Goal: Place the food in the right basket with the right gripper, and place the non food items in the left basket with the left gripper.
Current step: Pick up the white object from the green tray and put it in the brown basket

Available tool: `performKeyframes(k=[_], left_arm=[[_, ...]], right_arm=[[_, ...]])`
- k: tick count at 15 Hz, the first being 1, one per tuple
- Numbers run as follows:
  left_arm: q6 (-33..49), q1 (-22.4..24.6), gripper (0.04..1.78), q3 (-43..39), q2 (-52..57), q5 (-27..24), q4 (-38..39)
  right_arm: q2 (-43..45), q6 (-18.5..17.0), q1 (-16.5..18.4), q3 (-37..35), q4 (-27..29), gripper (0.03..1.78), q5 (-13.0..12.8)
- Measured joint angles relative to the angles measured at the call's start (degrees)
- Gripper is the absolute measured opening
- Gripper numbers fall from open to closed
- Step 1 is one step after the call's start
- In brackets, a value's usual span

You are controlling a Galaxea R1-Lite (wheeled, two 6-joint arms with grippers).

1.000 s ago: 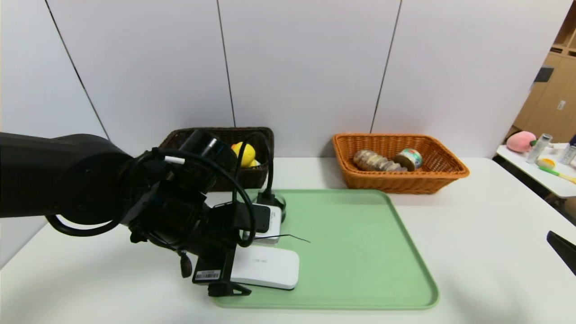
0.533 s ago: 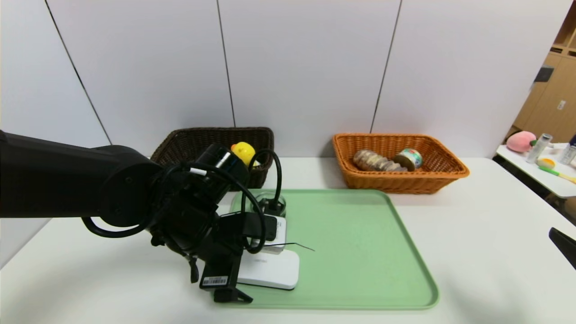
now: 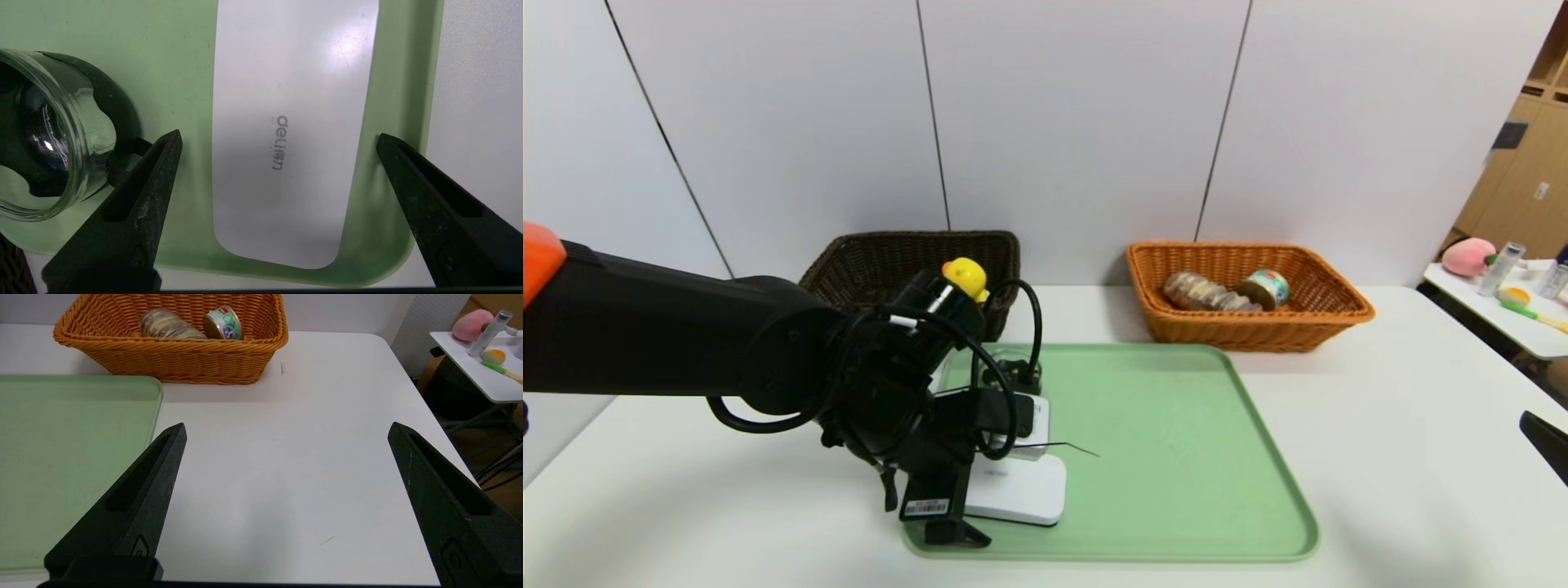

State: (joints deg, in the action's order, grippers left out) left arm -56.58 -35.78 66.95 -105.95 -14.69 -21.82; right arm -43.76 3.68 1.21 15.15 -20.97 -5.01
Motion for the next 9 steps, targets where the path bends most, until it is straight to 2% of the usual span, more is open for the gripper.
performKeyframes(k=[8,9], left_arm=[[0.2,0.0,1.69,-0.1,-0.5,-0.2,-0.4],[0.1,0.0,1.53,-0.1,-0.6,-0.2,-0.4]], right_arm=[[-0.1,-0.1,-0.1,0.0,0.0,1.7,0.7],[-0.1,-0.1,-0.1,0.0,0.0,1.7,0.7]])
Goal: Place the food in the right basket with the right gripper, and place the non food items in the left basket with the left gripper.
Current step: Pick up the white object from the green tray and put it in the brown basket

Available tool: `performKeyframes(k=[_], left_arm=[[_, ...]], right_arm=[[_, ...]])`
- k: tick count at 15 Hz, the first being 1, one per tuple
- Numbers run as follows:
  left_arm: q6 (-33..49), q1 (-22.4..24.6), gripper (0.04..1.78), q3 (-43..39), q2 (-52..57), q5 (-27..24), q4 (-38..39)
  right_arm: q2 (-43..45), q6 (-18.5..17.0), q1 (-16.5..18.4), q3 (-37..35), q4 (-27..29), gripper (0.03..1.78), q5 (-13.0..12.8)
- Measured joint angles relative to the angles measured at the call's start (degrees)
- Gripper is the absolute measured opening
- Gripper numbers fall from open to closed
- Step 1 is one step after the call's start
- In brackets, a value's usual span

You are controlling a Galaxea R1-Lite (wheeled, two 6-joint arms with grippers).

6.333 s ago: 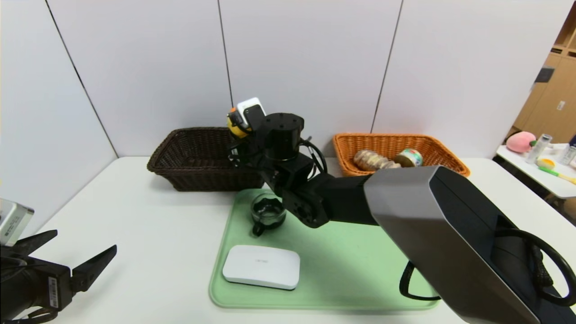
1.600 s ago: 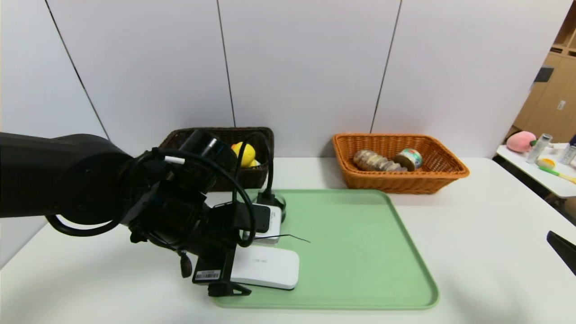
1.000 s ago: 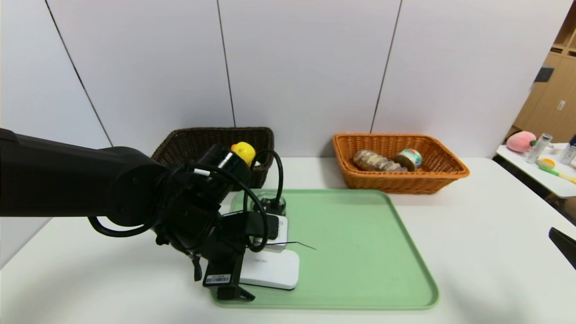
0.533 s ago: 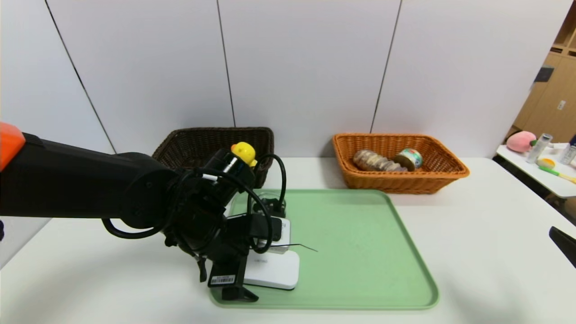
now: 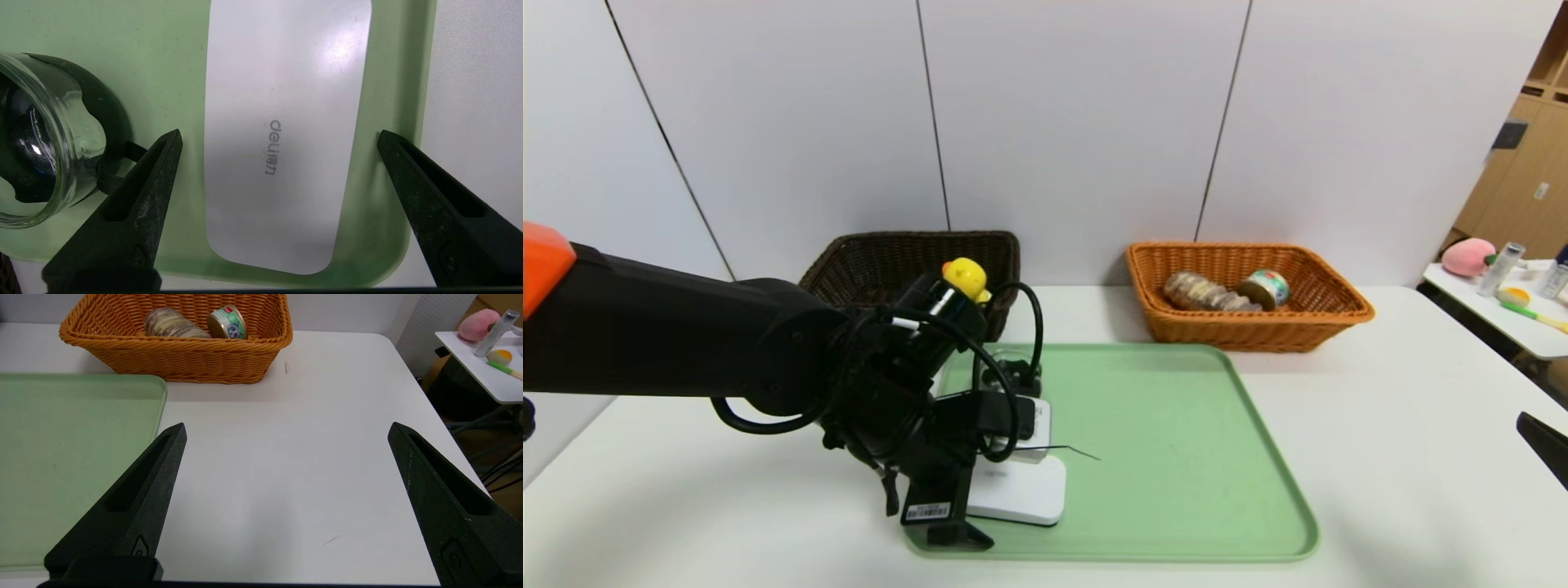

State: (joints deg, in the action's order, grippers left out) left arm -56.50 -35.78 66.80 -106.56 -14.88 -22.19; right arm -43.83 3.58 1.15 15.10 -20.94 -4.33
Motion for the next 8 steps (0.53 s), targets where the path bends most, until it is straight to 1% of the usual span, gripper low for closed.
performKeyframes(k=[3,5,8], left_arm=[[-0.1,0.0,1.09,-0.1,-0.1,0.1,-0.2],[-0.1,0.0,1.01,-0.4,-0.1,0.1,-0.1],[-0.1,0.0,1.0,-0.7,-0.1,0.1,0.1]], right_arm=[[0.0,0.0,0.0,0.1,0.0,1.7,0.0],[0.1,0.0,0.0,0.1,0.0,1.7,0.0],[0.1,0.0,0.0,0.1,0.0,1.7,0.0]])
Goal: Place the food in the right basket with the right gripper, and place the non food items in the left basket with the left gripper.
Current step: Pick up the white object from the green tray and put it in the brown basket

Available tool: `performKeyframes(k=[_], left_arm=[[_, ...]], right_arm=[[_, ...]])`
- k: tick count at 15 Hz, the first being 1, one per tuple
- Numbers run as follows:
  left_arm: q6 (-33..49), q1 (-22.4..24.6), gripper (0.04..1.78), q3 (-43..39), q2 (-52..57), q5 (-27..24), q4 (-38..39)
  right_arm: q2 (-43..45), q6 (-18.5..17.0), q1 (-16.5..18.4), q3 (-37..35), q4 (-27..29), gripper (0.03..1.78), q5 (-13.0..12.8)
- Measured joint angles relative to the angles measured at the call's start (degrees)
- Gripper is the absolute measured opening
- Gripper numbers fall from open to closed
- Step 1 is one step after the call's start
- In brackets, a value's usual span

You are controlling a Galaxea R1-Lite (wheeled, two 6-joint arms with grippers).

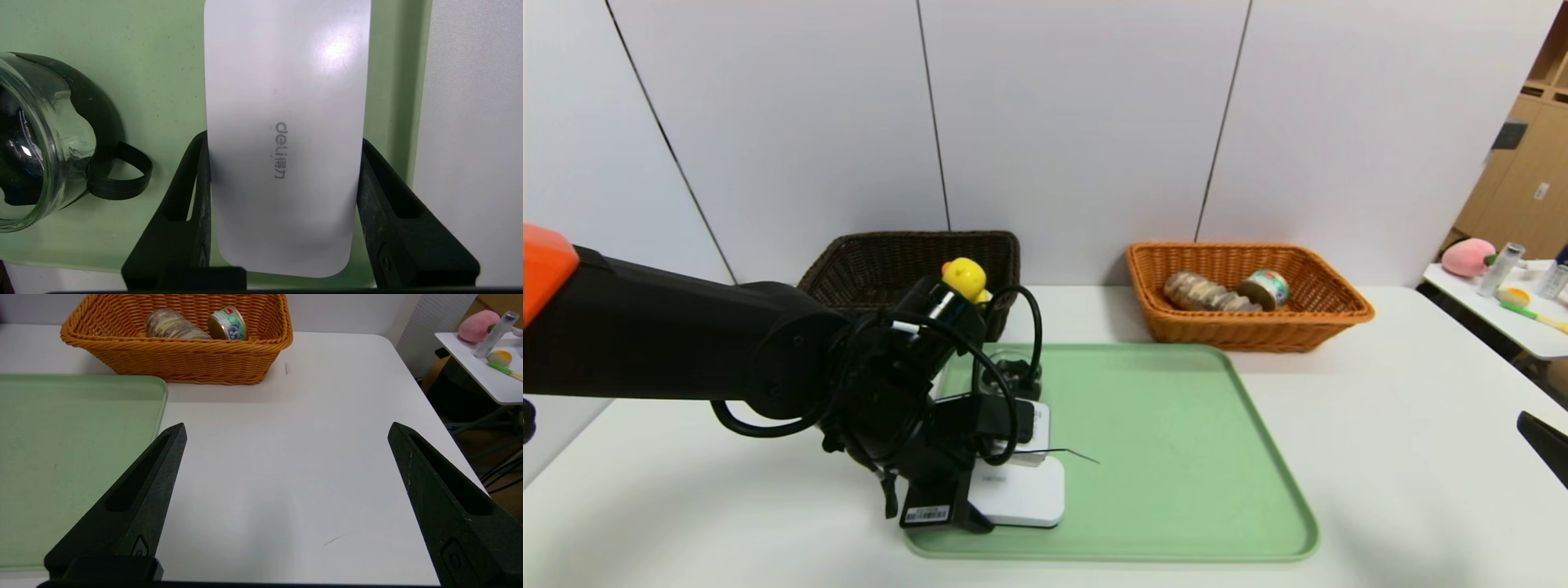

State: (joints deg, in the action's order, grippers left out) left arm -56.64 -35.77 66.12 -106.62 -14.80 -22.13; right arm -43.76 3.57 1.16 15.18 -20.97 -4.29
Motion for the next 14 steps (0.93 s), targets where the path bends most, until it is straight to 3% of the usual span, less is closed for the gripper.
performKeyframes(k=[7,14], left_arm=[[0.5,-0.8,0.98,2.3,2.5,-1.0,1.1],[15.0,-1.9,0.98,4.2,12.9,-5.5,2.8]], right_arm=[[-0.3,-0.1,0.0,-0.8,0.1,1.7,0.0],[-0.3,-0.1,0.0,-3.1,0.1,1.7,-0.1]])
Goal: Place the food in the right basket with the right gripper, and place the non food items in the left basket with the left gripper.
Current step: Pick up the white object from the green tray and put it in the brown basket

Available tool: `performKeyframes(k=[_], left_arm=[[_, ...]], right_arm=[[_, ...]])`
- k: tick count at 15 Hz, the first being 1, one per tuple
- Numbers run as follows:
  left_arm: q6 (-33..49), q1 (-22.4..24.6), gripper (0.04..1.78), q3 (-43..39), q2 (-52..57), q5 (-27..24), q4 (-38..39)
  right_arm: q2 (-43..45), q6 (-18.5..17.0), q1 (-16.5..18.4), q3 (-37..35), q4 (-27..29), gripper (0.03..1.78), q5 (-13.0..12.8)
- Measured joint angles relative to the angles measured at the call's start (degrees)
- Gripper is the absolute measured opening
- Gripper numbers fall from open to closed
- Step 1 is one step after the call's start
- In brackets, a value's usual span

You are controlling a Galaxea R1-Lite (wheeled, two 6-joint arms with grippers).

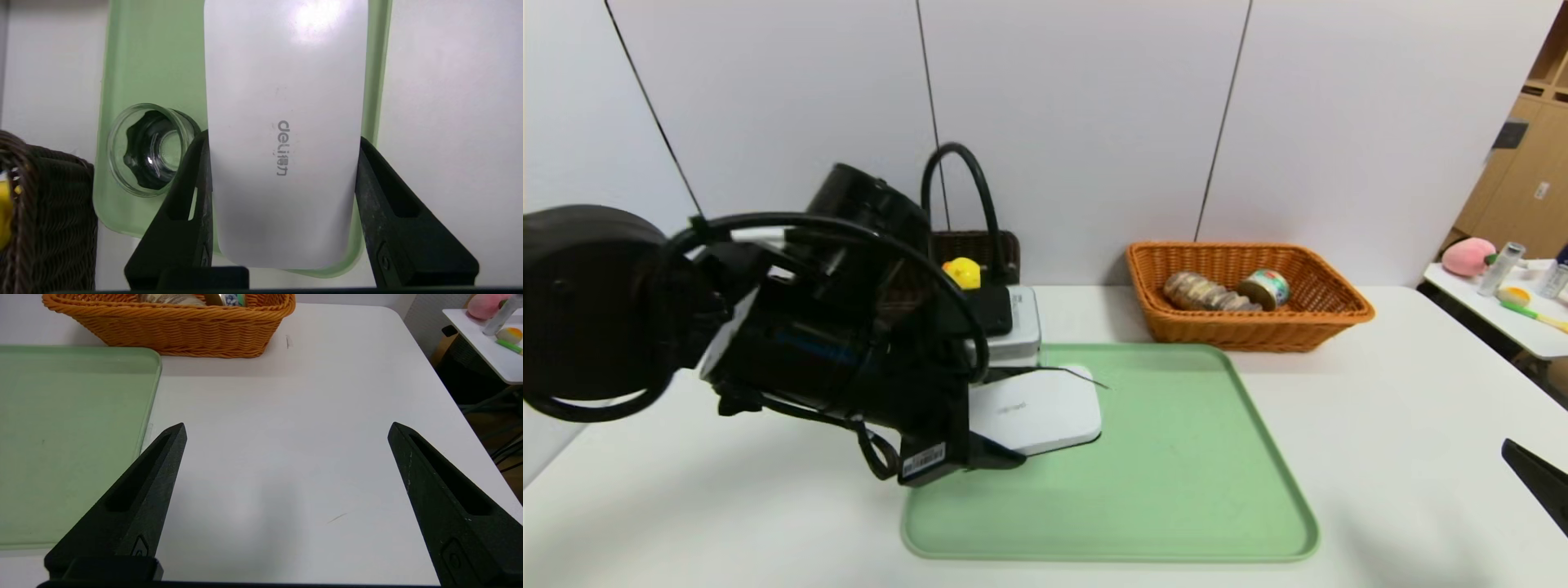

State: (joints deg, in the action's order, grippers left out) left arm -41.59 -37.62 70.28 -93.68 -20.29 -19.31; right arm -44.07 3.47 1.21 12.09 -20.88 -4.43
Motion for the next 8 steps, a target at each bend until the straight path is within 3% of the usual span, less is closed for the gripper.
performKeyframes(k=[2,4,6,8], left_arm=[[7.9,0.0,0.98,1.4,2.8,-0.3,2.0],[18.7,1.1,0.98,1.9,4.7,0.4,9.3],[31.4,5.4,0.98,1.4,5.7,4.1,20.0],[41.0,12.6,0.98,0.2,5.4,8.7,29.3]], right_arm=[[0.0,0.0,0.0,-0.4,0.0,1.7,0.0],[0.1,0.0,0.0,-0.6,0.0,1.7,0.0],[0.1,0.0,0.0,-0.6,-0.1,1.7,0.0],[0.1,0.0,0.0,-0.5,-0.1,1.7,0.0]])
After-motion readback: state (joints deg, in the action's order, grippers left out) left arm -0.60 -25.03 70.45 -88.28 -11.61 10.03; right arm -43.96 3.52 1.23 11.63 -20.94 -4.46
